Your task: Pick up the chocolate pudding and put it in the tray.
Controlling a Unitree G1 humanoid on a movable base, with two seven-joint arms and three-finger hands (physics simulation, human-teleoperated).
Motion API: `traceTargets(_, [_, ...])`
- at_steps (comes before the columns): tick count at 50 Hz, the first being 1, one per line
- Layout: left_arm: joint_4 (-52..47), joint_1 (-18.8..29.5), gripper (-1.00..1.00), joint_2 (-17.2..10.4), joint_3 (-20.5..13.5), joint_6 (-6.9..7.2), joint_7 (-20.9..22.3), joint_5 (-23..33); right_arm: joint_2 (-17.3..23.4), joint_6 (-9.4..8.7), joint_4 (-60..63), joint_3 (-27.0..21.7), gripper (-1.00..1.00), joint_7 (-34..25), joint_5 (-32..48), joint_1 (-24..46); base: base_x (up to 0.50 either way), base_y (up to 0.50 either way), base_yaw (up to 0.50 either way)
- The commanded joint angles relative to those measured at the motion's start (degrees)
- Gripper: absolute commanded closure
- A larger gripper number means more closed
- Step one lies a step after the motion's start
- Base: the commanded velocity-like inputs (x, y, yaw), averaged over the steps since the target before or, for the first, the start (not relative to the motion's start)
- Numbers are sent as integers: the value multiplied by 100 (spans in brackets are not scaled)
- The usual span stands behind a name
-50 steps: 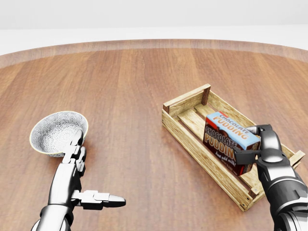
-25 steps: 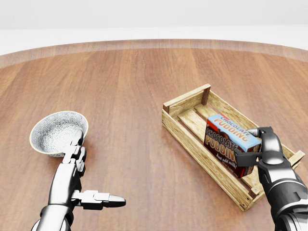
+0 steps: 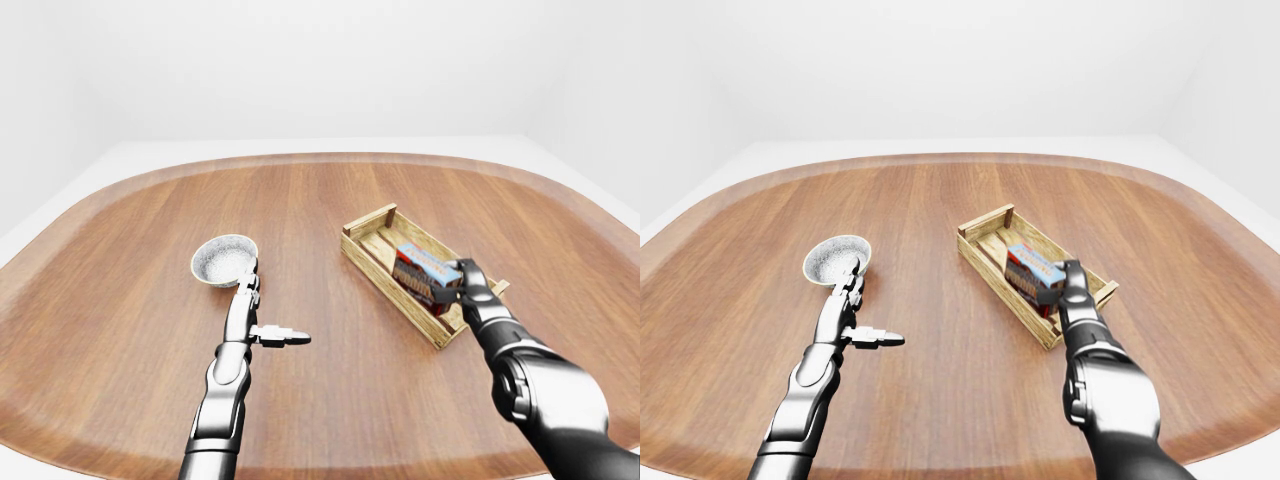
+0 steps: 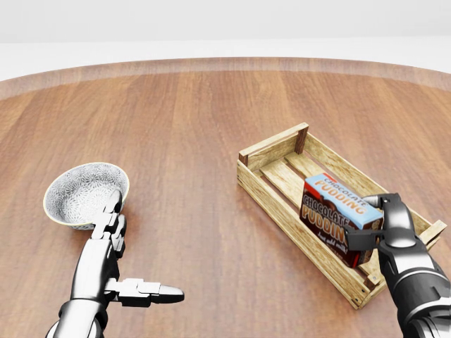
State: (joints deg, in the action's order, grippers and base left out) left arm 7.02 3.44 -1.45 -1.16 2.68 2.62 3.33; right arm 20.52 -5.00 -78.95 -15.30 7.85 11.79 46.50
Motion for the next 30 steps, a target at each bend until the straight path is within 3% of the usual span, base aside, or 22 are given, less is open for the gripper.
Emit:
traceTargets(1, [2,5,-100,-1,-19,12,2,-26,-5,0,58,-36,100,130,93,-42,0,0,0])
traceTargets(15, [1,5,-100,-2,-18,13,3,-26,-3,0,57,-37,96,135,106,-48,0,0,0])
traceTargets(16, [1,5,-100,-1,-19,15,2,-27,-4,0,56,-32,64,126,112,-51,0,0,0])
traceTargets(17, [1,5,-100,-1,-19,14,1,-26,-1,0,56,-34,-67,124,112,-52,0,0,0])
traceTargets(18, [2,5,-100,-1,-19,12,2,-27,-2,0,55,-38,-100,122,110,-55,0,0,0])
traceTargets(30, [2,6,-100,-2,-18,11,2,-26,-13,0,54,-36,-100,83,112,-64,0,0,0])
